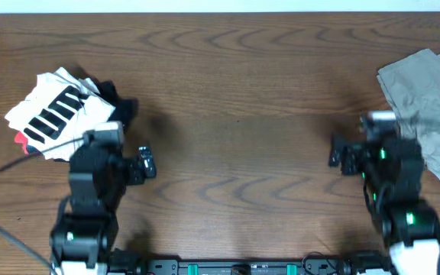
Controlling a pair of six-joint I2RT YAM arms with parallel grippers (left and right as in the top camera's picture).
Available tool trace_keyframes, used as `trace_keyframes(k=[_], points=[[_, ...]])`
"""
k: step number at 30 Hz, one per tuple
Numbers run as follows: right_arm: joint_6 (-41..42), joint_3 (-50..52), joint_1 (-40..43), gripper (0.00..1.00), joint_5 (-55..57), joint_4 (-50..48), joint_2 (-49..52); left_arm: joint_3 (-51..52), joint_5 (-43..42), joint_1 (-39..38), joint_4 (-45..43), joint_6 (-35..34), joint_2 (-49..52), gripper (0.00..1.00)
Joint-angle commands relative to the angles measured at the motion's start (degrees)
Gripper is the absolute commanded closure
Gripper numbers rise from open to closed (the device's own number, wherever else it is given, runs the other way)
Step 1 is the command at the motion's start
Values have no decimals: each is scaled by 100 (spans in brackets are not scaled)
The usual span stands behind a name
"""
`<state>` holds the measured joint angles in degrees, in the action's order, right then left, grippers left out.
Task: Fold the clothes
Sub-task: 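Reach the right gripper to the khaki shorts and grasp an edge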
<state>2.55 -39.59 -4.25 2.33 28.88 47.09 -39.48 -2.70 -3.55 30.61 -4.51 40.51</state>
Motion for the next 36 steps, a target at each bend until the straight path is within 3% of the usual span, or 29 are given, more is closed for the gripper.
trace_keyframes(k=[1, 3, 4, 5, 6, 8, 10, 13, 23, 36], points=[[31, -673, -31, 1, -627, -24, 741, -560, -660, -13, 221, -46, 426, 2], [-9, -807, -20, 3, -509, -492, 1115, -651, -756, -13, 199, -46, 551, 2], [-9, -815, 4, 10, -361, -804, 1281, -651, -721, -11, 164, -46, 575, 2], [-4, -815, 50, 27, -94, -1172, 1486, -651, -656, -11, 144, -44, 605, 2], [17, -826, 116, 53, 225, -1528, 1722, -651, -546, -13, 129, -46, 649, 2], [72, -940, 293, 85, 680, -1991, 2197, -651, -376, -13, 129, -46, 728, 2], [81, -1193, 533, 93, 802, -2251, 2741, -651, -369, -13, 125, -46, 807, 2], [79, -1757, 951, 99, 894, -2433, 3650, -651, -369, -13, 76, -46, 920, 2], [37, -3416, 1967, 98, 988, -2916, 6312, -651, -372, -13, -94, -46, 1209, 2], [120, -3733, 2771, 93, 1023, -3049, 7960, -651, -372, -13, -122, -46, 1351, 2]])
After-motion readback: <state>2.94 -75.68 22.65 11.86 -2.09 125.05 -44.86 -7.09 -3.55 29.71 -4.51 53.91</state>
